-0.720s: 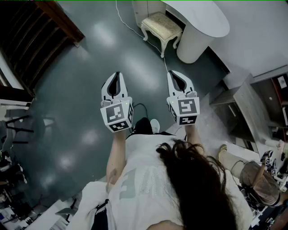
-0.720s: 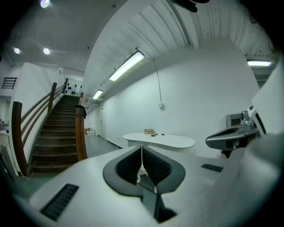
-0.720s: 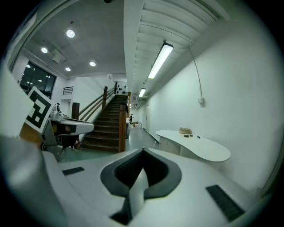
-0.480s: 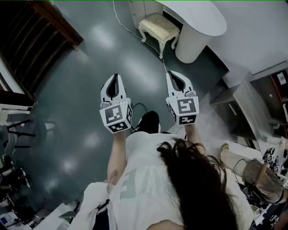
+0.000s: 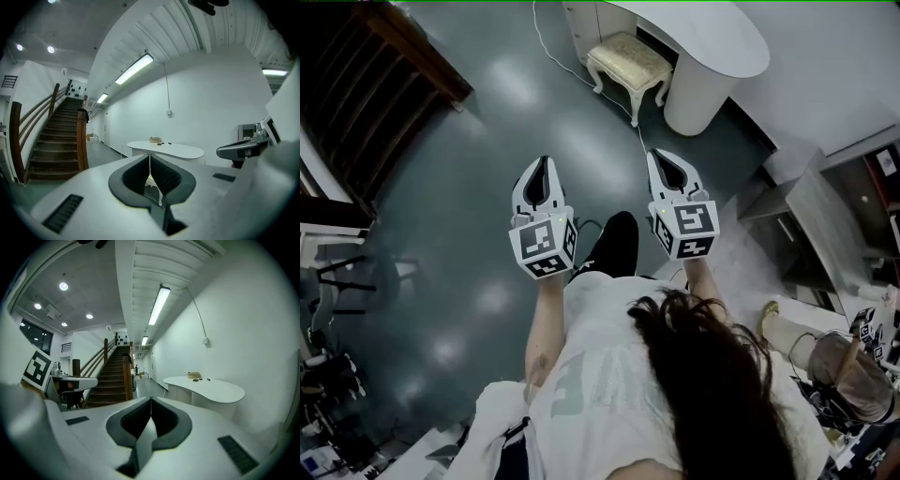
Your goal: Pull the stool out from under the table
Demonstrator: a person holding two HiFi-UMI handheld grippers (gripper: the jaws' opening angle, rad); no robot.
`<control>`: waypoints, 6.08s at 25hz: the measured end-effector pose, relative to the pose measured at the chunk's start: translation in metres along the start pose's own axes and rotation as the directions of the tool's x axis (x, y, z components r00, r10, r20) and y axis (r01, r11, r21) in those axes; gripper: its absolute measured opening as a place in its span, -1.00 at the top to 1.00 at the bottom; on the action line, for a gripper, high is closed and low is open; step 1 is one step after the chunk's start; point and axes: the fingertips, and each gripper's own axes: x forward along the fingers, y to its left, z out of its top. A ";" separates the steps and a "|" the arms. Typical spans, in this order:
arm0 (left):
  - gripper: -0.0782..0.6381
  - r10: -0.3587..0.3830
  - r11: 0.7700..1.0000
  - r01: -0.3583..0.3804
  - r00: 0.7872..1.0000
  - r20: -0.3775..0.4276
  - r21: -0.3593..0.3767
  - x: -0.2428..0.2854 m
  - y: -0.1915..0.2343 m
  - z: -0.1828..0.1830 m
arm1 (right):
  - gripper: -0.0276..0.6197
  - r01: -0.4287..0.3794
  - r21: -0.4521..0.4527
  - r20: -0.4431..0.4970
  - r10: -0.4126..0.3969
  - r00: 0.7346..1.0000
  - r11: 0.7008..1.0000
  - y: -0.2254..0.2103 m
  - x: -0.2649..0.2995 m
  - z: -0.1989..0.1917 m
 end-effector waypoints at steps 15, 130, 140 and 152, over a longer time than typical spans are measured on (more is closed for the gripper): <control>0.69 0.017 1.000 -0.017 0.999 0.044 -0.006 0.053 0.016 0.016 | 0.82 -0.068 -0.011 -0.030 0.067 0.997 0.998 -0.009 0.050 0.004; -0.16 -0.874 0.485 0.874 0.484 0.029 0.016 0.685 -0.017 0.074 | -0.10 0.860 0.297 -0.143 -0.872 0.469 0.414 -0.279 0.419 0.056; -0.16 -0.913 0.405 0.912 0.407 -0.018 0.059 0.722 0.007 0.068 | -0.10 0.913 0.308 -0.172 -0.928 0.330 0.267 -0.247 0.442 0.054; -0.16 -0.904 0.423 0.905 0.425 -0.045 0.048 0.736 0.025 0.058 | -0.10 0.916 0.282 -0.187 -0.920 0.345 0.286 -0.242 0.463 0.057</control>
